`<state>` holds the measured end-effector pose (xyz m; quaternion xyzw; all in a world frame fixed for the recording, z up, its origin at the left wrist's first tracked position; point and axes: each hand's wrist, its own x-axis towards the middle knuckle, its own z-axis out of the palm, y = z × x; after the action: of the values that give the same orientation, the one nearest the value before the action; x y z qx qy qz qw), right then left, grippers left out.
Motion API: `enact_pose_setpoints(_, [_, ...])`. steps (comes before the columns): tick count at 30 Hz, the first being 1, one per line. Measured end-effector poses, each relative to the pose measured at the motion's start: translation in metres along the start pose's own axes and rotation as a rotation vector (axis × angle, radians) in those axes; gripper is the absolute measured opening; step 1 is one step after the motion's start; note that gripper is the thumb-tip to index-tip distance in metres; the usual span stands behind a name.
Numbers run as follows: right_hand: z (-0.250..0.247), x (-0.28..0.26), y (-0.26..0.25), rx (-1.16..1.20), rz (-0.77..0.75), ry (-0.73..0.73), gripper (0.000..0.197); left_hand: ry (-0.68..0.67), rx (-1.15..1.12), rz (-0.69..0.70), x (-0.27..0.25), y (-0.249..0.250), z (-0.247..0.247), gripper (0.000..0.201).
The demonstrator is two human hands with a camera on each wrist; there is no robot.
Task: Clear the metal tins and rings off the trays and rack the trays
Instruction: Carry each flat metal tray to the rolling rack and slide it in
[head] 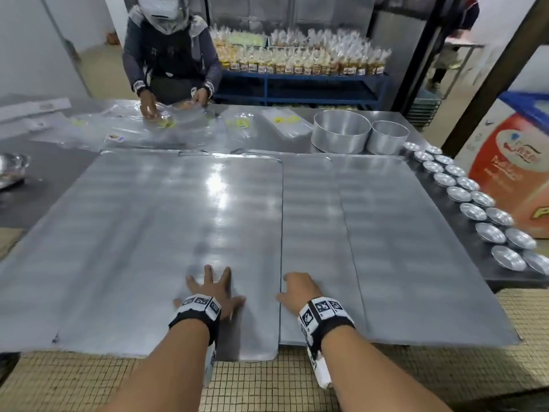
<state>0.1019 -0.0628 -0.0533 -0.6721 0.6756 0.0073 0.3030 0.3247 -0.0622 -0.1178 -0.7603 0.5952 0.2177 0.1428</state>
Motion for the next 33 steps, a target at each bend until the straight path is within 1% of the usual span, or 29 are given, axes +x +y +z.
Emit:
enact_pose_setpoints(2, [0.008,0.001,-0.009,0.105,0.026,0.024,0.039,-0.020,0.017,0.017,-0.006,0.005,-0.006,0.117])
enact_pose_setpoints(5, [0.013,0.000,-0.014,0.238,0.114,0.063,0.046,-0.048,0.020,0.028,-0.016,0.013,-0.012,0.123])
enact_pose_setpoints(8, [0.009,-0.001,-0.009,0.349,0.225,0.087,0.043,-0.072,-0.021,0.034,-0.025,0.027,-0.011,0.116])
enact_pose_setpoints(12, [-0.006,-0.003,0.009,0.477,0.341,0.062,0.050,-0.098,-0.049,0.051,-0.039,0.053,-0.010,0.114])
enact_pose_setpoints(14, [-0.017,-0.007,0.018,0.500,0.372,0.043,0.051,-0.097,-0.049,0.038,-0.047,0.067,-0.010,0.107])
enact_pose_setpoints(17, [-0.028,-0.011,0.031,0.523,0.399,0.000,0.056,-0.084,-0.044,0.019,-0.057,0.083,-0.008,0.104])
enact_pose_setpoints(20, [-0.031,-0.013,0.040,0.428,0.409,-0.044,0.043,-0.066,-0.068,0.017,-0.065,0.089,-0.009,0.095])
enact_pose_setpoints(23, [-0.031,-0.015,0.049,0.349,0.407,-0.062,0.036,0.008,-0.117,0.026,-0.078,0.093,-0.013,0.082])
enact_pose_setpoints(25, [-0.033,-0.019,0.056,0.346,0.413,-0.082,0.034,0.064,-0.189,-0.014,-0.084,0.090,-0.013,0.075])
enact_pose_setpoints(28, [-0.039,-0.025,0.069,0.372,0.414,-0.050,0.036,0.104,-0.301,-0.123,-0.097,0.076,-0.010,0.066])
enact_pose_setpoints(31, [-0.046,-0.028,0.089,0.385,0.391,-0.021,0.038,0.134,-0.323,-0.315,-0.117,0.051,-0.003,0.057])
enact_pose_setpoints(33, [-0.052,-0.029,0.102,0.403,0.384,-0.008,0.036,0.154,-0.332,-0.454,-0.129,0.035,0.003,0.054])
